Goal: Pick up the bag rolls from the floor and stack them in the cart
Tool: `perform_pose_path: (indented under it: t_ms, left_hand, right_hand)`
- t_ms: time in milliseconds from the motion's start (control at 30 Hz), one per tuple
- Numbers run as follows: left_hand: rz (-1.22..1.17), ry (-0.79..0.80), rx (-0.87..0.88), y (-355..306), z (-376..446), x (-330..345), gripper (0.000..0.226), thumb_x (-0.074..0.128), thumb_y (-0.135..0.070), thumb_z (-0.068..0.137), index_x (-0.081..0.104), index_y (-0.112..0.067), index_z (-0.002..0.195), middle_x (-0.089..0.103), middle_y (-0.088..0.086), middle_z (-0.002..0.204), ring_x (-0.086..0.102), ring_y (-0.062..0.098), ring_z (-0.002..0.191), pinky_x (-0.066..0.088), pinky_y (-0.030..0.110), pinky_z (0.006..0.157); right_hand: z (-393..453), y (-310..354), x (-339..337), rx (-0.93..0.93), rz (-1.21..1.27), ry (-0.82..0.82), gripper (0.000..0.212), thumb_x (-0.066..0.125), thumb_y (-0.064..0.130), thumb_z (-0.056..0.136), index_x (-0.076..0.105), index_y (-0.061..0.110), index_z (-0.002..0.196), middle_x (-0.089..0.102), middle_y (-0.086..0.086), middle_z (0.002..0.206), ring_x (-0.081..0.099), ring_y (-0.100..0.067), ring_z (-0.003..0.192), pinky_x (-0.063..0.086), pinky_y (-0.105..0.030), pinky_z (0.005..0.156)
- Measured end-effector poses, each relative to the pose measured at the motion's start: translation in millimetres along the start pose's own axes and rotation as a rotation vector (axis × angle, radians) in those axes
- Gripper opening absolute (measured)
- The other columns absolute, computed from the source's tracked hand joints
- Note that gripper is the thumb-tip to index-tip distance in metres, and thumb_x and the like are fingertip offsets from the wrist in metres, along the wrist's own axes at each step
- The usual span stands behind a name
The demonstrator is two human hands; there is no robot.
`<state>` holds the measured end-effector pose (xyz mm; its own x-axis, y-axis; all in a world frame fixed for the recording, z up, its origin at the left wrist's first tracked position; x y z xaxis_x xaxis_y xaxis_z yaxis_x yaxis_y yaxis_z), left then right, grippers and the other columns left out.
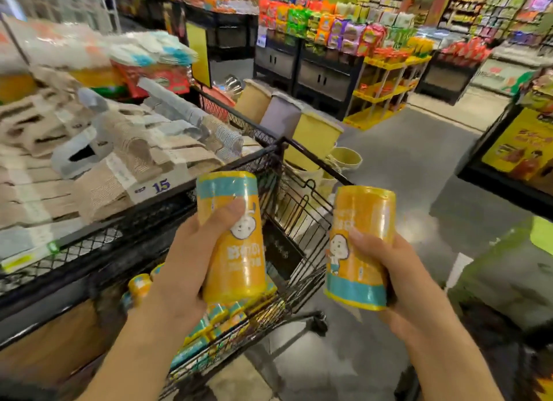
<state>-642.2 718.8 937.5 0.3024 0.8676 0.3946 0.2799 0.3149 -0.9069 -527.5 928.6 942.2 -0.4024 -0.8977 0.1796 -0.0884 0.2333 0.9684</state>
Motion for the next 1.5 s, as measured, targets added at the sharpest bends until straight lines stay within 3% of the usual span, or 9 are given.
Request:
perform_pose_path:
  t_ms: [200,667,800,933,1000,1100,1233,1367,1500]
  left_hand:
    - [-0.009,-0.254,-0.079,32,17,1,0.052,0.085,-0.039,0.068,0.072,-0.016,0.113,0.077,0.015,0.1,0.076,0.028,0.08,0.06,0.04,0.064]
    - [0.134,-0.597,-0.135,80,105,-68,0.044,0.085,-0.06,0.052,0.074,-0.043,0.091,0.078,-0.001,0.092,0.076,0.025,0.087,0.061,0.051,0.08]
    - [0.198,-0.642,-0.183,112,139,-91,0.062,0.083,-0.072,0.05,0.07,-0.045,0.104,0.077,-0.009,0.094,0.074,0.013,0.087,0.061,0.046,0.08]
    - [0.184,-0.706,-0.293,159,167,-117,0.115,0.079,-0.085,0.044,0.05,-0.032,0.141,0.066,-0.006,0.13,0.064,0.018,0.117,0.054,0.048,0.098]
    - [0.145,-0.728,-0.315,185,182,-126,0.101,0.083,-0.076,0.051,0.055,-0.027,0.135,0.068,-0.011,0.117,0.068,0.0,0.1,0.059,0.031,0.085]
    - [0.112,-0.772,-0.381,226,201,-136,0.03,0.076,-0.035,0.082,0.055,-0.04,0.103,0.058,-0.017,0.09,0.06,-0.018,0.055,0.046,0.008,0.046]
    - [0.12,-0.816,-0.446,283,217,-161,0.035,0.076,-0.044,0.071,0.051,-0.043,0.096,0.066,-0.019,0.1,0.066,-0.003,0.082,0.055,0.024,0.067]
    - [0.166,-0.802,-0.509,332,229,-187,0.064,0.085,-0.06,0.055,0.058,-0.039,0.109,0.074,-0.018,0.093,0.071,0.009,0.093,0.057,0.033,0.074]
    - [0.222,-0.749,-0.566,362,236,-202,0.055,0.083,-0.052,0.07,0.059,-0.037,0.117,0.075,-0.016,0.098,0.072,0.008,0.095,0.059,0.04,0.085]
  right_hand:
    - [82,-12,-18,0.11,-0.009,0.15,0.055,0.077,0.03,0.068,0.066,0.02,0.12,0.076,-0.013,0.109,0.075,-0.03,0.094,0.064,-0.041,0.072]
    - [239,-91,40,0.36,-0.141,0.268,0.055,0.081,0.03,0.062,0.065,0.023,0.115,0.079,-0.004,0.099,0.077,-0.025,0.089,0.06,-0.049,0.083]
    - [281,-129,42,0.374,-0.262,0.28,0.07,0.084,0.038,0.056,0.061,0.025,0.12,0.077,-0.002,0.104,0.075,-0.023,0.093,0.06,-0.05,0.086]
    - [318,-184,42,0.439,-0.338,0.33,0.074,0.09,0.038,0.059,0.057,0.027,0.124,0.076,0.0,0.11,0.075,-0.02,0.097,0.061,-0.047,0.085]
    - [335,-217,40,0.471,-0.393,0.338,0.076,0.096,0.039,0.059,0.058,0.027,0.123,0.076,0.002,0.111,0.074,-0.02,0.098,0.06,-0.049,0.088]
    - [357,-268,33,0.517,-0.453,0.334,0.074,0.092,0.043,0.057,0.057,0.026,0.121,0.075,0.002,0.11,0.074,-0.017,0.098,0.059,-0.047,0.09]
    - [379,-332,21,0.527,-0.572,0.305,0.059,0.088,0.025,0.075,0.047,0.026,0.117,0.069,0.002,0.107,0.07,-0.014,0.096,0.057,-0.034,0.079]
    - [395,-388,12,0.534,-0.728,0.294,0.066,0.087,0.036,0.077,0.04,0.025,0.121,0.067,0.006,0.105,0.069,-0.013,0.094,0.057,-0.039,0.085]
    - [410,-440,1,0.54,-0.95,0.294,0.068,0.084,0.044,0.078,0.036,0.021,0.121,0.066,0.001,0.108,0.066,-0.021,0.101,0.054,-0.039,0.087]
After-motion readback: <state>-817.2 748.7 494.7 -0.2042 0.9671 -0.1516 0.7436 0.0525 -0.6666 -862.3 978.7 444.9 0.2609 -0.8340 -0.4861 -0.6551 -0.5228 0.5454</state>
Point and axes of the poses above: each hand's wrist, its own z-axis towards the middle knuckle, its own x-axis out of the palm, y = z × x, the point moved 9 cm from there along z, towards the middle knuckle
